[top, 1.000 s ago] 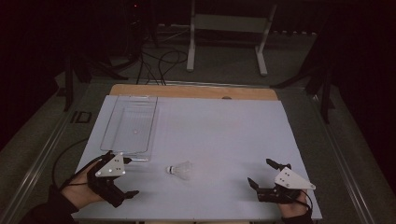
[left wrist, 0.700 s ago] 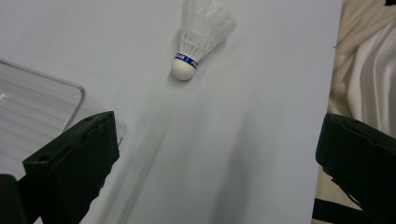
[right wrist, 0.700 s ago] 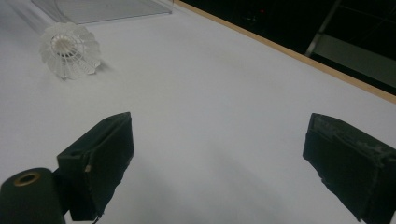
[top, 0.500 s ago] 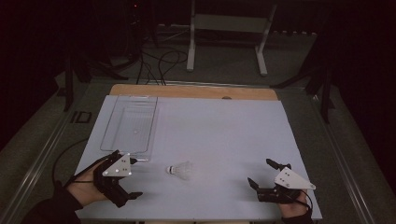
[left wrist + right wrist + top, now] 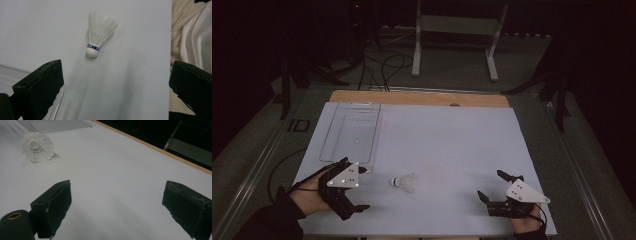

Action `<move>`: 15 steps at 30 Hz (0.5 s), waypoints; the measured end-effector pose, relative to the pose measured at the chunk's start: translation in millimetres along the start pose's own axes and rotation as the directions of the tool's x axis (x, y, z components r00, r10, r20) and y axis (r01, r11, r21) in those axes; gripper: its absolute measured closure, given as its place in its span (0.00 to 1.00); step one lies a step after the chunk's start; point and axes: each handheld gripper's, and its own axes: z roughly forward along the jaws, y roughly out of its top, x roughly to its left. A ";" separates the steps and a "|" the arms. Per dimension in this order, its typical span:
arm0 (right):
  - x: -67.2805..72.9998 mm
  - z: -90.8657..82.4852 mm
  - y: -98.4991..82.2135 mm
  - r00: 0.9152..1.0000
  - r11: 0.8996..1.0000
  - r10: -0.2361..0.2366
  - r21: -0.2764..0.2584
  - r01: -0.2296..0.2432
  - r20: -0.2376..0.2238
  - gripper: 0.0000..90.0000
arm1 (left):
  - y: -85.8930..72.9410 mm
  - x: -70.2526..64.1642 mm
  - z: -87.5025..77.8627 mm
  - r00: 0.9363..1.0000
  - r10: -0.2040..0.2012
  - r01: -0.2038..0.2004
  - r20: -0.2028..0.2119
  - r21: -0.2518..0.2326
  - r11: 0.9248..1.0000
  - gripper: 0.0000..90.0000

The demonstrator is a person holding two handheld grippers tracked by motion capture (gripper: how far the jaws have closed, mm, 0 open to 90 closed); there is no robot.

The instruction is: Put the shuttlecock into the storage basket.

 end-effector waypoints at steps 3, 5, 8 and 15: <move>-0.1 0.1 -0.1 1.000 1.000 0.001 -0.001 -0.001 -0.001 0.10 | 5.6 -0.6 3.5 0.999 0.036 -0.036 0.016 0.013 0.999 0.00; -0.2 0.1 -0.1 1.000 1.000 0.001 -0.001 -0.001 -0.001 0.10 | 6.7 -0.5 4.0 0.999 0.039 -0.039 0.023 0.011 0.999 0.00; -0.1 0.1 -0.2 1.000 1.000 0.001 0.000 -0.001 -0.001 0.10 | 10.7 0.7 4.8 0.998 0.057 -0.057 0.035 0.017 0.998 0.00; -0.1 0.1 -0.2 1.000 1.000 0.001 0.000 -0.001 -0.001 0.10 | 18.3 2.0 5.9 0.995 0.083 -0.083 0.050 0.006 0.997 0.00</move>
